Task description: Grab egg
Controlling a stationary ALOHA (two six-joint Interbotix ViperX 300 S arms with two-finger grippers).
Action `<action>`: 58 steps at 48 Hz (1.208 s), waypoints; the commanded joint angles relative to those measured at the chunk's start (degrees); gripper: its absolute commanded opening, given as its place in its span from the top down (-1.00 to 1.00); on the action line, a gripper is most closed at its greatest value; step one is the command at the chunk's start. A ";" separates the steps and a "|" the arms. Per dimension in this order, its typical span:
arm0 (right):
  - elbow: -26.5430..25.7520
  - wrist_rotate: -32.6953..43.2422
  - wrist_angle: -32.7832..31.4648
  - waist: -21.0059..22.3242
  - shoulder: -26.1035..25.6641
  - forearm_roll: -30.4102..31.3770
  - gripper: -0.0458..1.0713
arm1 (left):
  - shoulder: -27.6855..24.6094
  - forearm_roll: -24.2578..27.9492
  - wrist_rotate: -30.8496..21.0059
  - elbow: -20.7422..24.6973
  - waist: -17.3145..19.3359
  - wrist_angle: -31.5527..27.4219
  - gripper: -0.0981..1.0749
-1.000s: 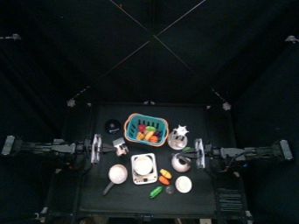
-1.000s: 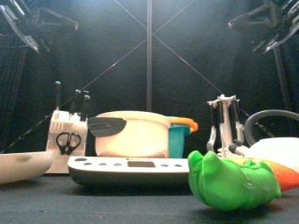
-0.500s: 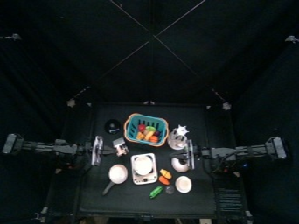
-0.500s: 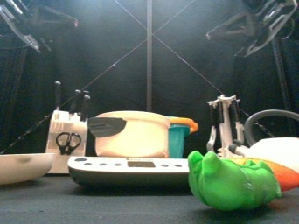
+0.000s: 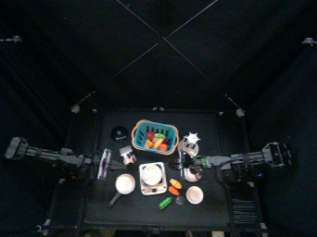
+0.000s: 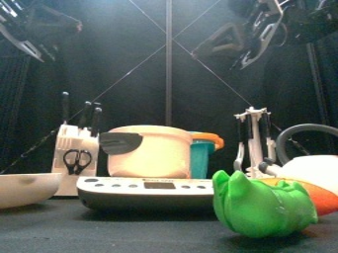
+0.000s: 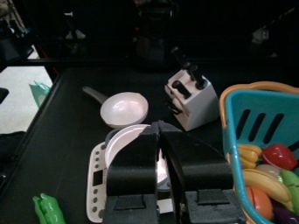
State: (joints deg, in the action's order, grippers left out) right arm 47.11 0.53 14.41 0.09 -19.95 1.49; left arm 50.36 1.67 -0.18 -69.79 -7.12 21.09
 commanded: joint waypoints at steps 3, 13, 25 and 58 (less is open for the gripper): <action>-7.47 0.53 -3.25 -0.18 6.24 -1.76 0.87 | -0.26 0.00 0.35 0.53 0.00 -0.26 0.86; -15.64 0.62 -15.29 -0.79 13.71 -2.20 0.86 | 0.35 2.11 0.44 0.70 1.05 -4.75 0.86; -21.71 0.70 -21.62 -1.76 20.04 -2.46 0.73 | 0.44 3.87 0.44 0.97 4.75 -10.55 0.86; -26.72 0.79 -23.73 -2.90 28.30 -4.31 -0.63 | 0.44 2.20 0.18 -1.41 4.66 -10.90 0.86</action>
State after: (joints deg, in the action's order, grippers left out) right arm 21.97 1.32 -8.88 -2.72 9.05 -2.64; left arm 50.98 4.13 0.00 -71.81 -2.29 9.76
